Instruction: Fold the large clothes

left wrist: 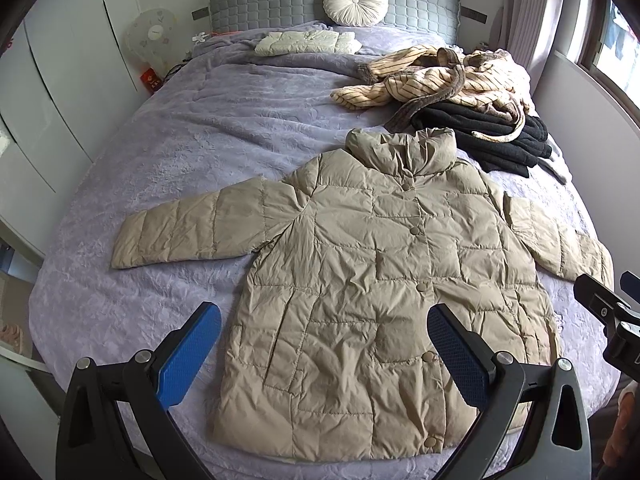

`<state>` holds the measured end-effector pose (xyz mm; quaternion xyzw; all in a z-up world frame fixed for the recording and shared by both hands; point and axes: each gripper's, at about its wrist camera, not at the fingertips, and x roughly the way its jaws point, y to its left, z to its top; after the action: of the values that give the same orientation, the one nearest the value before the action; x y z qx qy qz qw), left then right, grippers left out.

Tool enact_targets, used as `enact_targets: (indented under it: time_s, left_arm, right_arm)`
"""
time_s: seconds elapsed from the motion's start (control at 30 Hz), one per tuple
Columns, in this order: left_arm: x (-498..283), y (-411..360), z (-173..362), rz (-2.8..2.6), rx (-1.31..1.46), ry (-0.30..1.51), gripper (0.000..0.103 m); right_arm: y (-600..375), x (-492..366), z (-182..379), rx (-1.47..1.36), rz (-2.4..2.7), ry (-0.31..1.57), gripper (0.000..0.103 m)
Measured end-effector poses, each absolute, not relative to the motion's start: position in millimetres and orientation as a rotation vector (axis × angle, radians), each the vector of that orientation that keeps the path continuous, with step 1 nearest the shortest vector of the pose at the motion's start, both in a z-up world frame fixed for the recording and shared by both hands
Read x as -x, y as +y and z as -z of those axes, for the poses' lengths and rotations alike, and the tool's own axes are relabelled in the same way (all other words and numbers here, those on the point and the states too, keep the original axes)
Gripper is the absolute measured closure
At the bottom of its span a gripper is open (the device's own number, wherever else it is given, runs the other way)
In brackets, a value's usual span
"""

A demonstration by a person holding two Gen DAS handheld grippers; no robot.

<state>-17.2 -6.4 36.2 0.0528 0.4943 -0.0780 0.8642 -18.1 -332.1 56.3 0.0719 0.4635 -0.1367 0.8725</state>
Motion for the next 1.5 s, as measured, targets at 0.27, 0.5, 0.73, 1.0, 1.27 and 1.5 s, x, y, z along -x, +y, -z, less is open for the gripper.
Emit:
enact_targets:
  time_s: [0.27, 0.5, 0.73, 1.0, 1.27, 1.5]
  left_arm:
    - [17.9, -7.2, -36.1, 0.164, -0.113, 1.035, 0.000]
    - [18.5, -8.0, -36.2, 0.162, -0.114, 1.035, 0.000]
    - [18.2, -8.6, -36.8, 0.162, -0.116, 1.034, 0.000]
    - [18.0, -9.2, -37.3, 0.163, -0.117, 1.035, 0.000]
    - [18.2, -9.7, -37.5, 0.161, -0.118, 1.034, 0.000]
    - [18.2, -10.1, -37.8, 0.160, -0.119, 1.035, 0.000]
  right_arm:
    - [-331.5, 18.6, -55.0, -0.153, 0.285, 0.972, 0.000]
    - [-332.2, 17.6, -55.0, -0.153, 0.286, 0.974, 0.000]
    - [-331.6, 17.7, -54.6, -0.155, 0.286, 0.976, 0.000]
    - [-331.5, 17.4, -55.0, -0.156, 0.288, 0.979, 0.000]
    - [-332.9, 16.4, -54.9, -0.157, 0.288, 0.981, 0.000]
    - [-332.5, 16.3, -54.7, -0.160, 0.291, 0.981, 0.000]
